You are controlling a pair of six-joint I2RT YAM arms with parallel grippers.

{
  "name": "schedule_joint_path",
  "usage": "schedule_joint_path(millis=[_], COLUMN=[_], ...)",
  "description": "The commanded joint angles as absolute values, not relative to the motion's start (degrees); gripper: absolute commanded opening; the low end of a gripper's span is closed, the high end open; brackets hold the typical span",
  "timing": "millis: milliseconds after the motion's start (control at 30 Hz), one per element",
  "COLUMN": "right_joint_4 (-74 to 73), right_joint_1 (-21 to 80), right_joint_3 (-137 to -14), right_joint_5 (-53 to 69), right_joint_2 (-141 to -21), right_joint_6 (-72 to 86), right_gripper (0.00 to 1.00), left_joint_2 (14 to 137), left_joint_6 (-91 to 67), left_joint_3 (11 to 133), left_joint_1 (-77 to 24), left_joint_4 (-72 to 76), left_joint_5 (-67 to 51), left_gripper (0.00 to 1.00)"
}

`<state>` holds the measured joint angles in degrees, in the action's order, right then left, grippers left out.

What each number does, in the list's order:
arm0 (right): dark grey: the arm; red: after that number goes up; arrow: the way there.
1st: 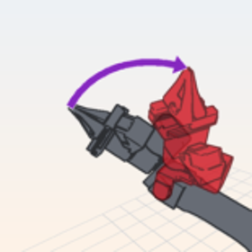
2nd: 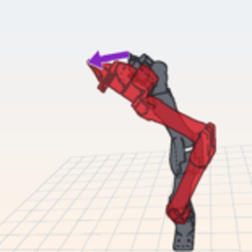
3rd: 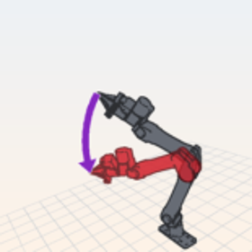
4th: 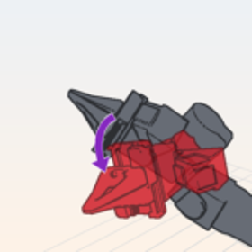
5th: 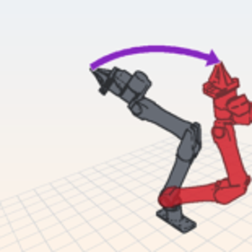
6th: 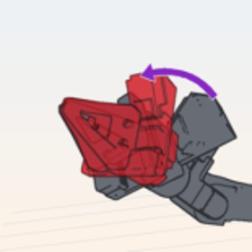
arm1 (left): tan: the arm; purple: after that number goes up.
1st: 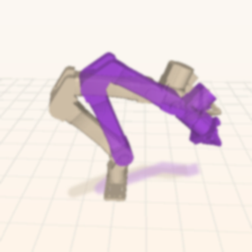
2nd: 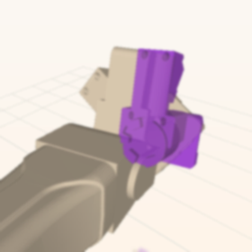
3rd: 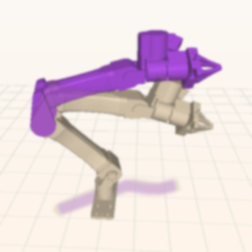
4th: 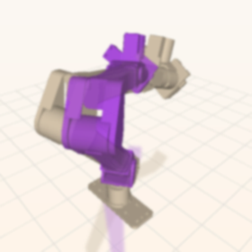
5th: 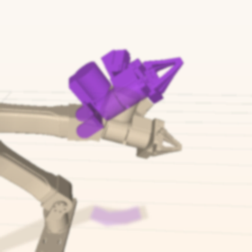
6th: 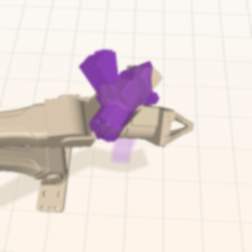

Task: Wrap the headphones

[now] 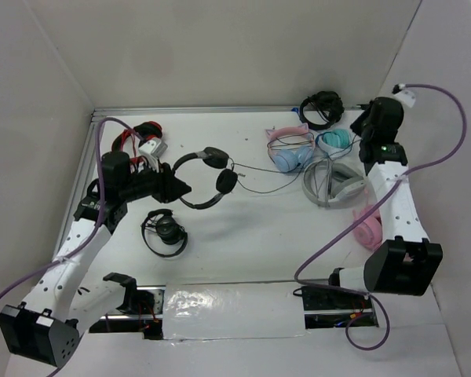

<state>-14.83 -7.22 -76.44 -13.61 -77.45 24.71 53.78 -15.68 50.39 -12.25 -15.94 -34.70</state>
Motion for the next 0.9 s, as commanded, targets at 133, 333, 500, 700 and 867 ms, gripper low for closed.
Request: schedule_joint_path(millis=[133,333,500,700,867], right_joint_4=[-5.81,-1.49,-4.12,-6.59,-5.38], right_joint_1=[4.46,11.07,16.34,19.60,22.84], right_joint_3=[-64.35,-57.32,-56.51,-57.82,-59.76], right_joint_5=[7.95,28.88,35.07,41.40,39.30], right_joint_2=[-70.06,-63.91,-62.84,-65.38,-71.53], right_joint_6=[6.09,-9.38,-17.21,-22.14,-20.22], right_gripper=[0.88,1.00,1.00,1.00,1.00], left_joint_2=[58.70,62.92,63.98,63.19,62.93], left_joint_6=[-18.28,-19.60,-19.86,-19.34,-18.63], left_joint_3=[58.97,63.54,64.33,64.60,64.95], left_joint_1=[-10.81,-9.84,-9.76,-9.67,-9.67], left_joint_4=[-12.30,-14.06,-14.24,-13.71,-13.80], left_joint_5=[-44.28,-49.74,-49.48,-50.01,-51.94], left_gripper=[0.00,0.00,0.00,0.00,0.00])
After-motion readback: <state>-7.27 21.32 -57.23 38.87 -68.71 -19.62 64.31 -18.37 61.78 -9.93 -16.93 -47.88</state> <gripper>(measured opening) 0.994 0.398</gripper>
